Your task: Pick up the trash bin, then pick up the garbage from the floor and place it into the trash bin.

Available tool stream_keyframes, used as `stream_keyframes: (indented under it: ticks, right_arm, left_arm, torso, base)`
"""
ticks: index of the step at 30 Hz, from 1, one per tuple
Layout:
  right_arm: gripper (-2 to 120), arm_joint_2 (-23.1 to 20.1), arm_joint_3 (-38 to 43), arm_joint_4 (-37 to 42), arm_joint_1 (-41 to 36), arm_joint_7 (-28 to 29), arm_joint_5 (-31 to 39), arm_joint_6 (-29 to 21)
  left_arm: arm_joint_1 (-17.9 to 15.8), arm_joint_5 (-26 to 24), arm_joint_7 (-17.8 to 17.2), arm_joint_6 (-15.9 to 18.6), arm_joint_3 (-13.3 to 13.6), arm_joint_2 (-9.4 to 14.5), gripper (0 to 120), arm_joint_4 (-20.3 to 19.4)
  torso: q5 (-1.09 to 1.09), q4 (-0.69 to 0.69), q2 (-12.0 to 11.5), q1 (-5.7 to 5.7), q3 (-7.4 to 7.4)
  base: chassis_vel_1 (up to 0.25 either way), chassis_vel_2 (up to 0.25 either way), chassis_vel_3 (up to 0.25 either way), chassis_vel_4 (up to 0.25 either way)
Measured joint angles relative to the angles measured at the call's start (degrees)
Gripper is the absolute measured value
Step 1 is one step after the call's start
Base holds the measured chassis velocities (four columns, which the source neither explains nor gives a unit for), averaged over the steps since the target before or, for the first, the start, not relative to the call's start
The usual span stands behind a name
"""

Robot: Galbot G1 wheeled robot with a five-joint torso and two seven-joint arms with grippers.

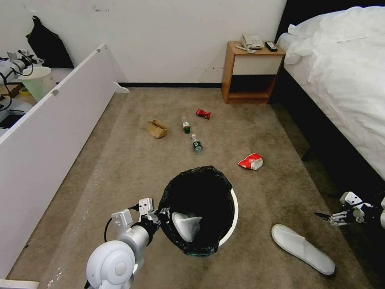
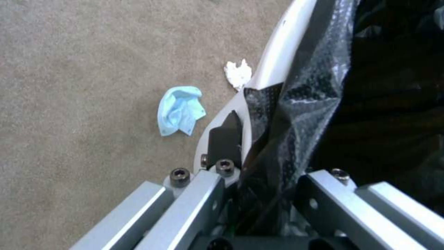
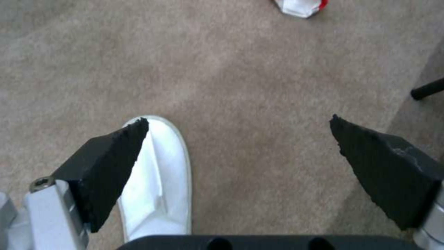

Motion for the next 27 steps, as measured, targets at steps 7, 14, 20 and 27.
stream_keyframes:
  ticks: [7, 14, 20, 27]
  right_arm:
    - [100, -2.45, -0.80, -0.33, -0.60, -0.21, 1.38, -0.93]
    - [100, -5.07, -1.15, -0.08, -1.86, 1.17, 3.99, -2.41]
    - [100, -6.60, -1.40, 0.74, -3.20, 2.90, 5.24, -3.15]
    - [100, -10.78, 0.28, 2.22, -6.99, 5.77, 8.00, -4.35]
  left_arm:
    - [0.15, 0.02, 0.04, -0.06, -0.06, 0.23, 2, 0.06]
    - [0.13, 0.02, 0.24, -0.19, -0.12, 0.10, 2, 0.38]
    - [0.12, 0.02, 0.52, -0.41, -0.15, 0.23, 2, 0.61]
    - [0.03, 0.05, 0.83, -0.61, -0.12, 0.28, 2, 1.19]
  torso:
    - [-0.01, 0.00, 0.00, 0.00, 0.00]
    - [-0.01, 0.00, 0.00, 0.00, 0.00]
    - [0.00, 0.00, 0.00, 0.00, 0.00]
    - [0.02, -0.06, 0.00, 0.00, 0.00]
  base:
    - [0.000, 0.000, 0.000, 0.000]
    - [0.000, 0.000, 0.000, 0.000]
    - [0.000, 0.000, 0.000, 0.000]
    - [0.000, 0.000, 0.000, 0.000]
